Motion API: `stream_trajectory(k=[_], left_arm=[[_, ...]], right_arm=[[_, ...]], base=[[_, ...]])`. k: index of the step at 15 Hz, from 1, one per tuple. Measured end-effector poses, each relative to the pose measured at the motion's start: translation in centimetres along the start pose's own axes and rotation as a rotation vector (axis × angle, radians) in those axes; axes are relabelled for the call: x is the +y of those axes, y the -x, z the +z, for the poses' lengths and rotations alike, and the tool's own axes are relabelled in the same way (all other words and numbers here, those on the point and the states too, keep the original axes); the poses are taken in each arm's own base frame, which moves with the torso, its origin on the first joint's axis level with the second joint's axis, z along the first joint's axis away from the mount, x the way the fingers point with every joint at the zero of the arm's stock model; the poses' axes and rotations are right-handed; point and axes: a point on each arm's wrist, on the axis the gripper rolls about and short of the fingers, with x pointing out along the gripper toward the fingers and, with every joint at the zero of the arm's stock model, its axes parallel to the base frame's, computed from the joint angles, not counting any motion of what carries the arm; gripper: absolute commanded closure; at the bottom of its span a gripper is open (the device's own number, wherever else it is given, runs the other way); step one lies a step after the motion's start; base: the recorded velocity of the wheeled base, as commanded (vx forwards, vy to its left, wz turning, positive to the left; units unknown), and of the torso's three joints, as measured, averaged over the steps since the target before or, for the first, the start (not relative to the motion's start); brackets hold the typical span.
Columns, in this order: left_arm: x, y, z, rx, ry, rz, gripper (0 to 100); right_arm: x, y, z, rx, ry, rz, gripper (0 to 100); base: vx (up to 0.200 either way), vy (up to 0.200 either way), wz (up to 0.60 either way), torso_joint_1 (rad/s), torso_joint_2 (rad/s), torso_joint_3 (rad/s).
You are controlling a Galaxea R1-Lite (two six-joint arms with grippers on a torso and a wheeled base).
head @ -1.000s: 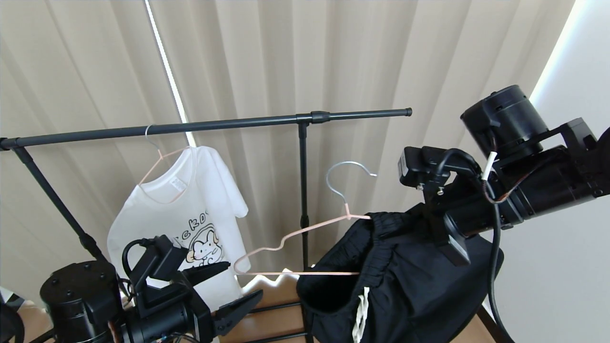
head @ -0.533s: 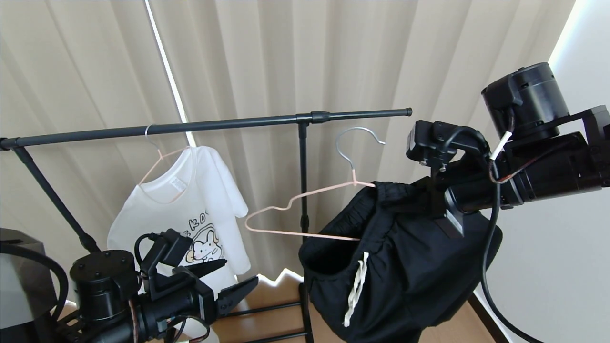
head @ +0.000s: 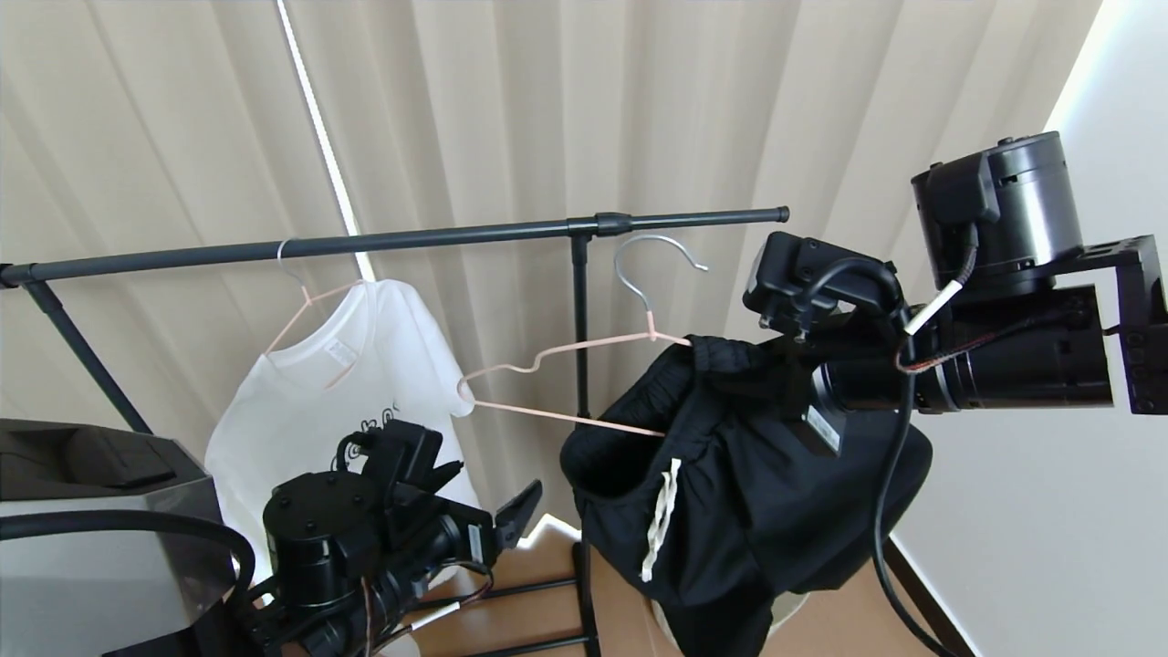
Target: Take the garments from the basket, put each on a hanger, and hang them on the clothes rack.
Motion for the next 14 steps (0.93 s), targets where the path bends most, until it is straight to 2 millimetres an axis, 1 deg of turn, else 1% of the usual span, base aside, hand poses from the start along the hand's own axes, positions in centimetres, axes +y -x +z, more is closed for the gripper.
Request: stream_trajectory(k=[2, 4, 9, 14], left_arm=[[-0.9, -0.5, 0.1, -0.017, 0.005, -0.002, 0], [-1.5, -0.7, -0.3, -0.010, -0.001, 0.002, 0], [-2.4, -0.8, -1.1, 0.017, -0.009, -0.012, 0], [-2.6, -0.8, -3.2, 0.100, -0.052, -0.014, 0]], right_arm=[[0.7, 0.3, -0.1, -0.005, 0.009, 0.003, 100], [1.2, 0.7, 0.1, -0.010, 0.017, 0.007, 100], [2.1, 1.3, 0.7, -0.035, 0.038, 0.023, 100], [2.3, 2.0, 1.0, -0.057, 0.046, 0.020, 100]], base=[[0.000, 0.000, 0.00, 0.000, 0.00, 0.000], [0.000, 0.000, 0.00, 0.000, 0.00, 0.000], [0.000, 0.000, 0.00, 0.000, 0.00, 0.000], [0.000, 0.000, 0.00, 0.000, 0.00, 0.000]])
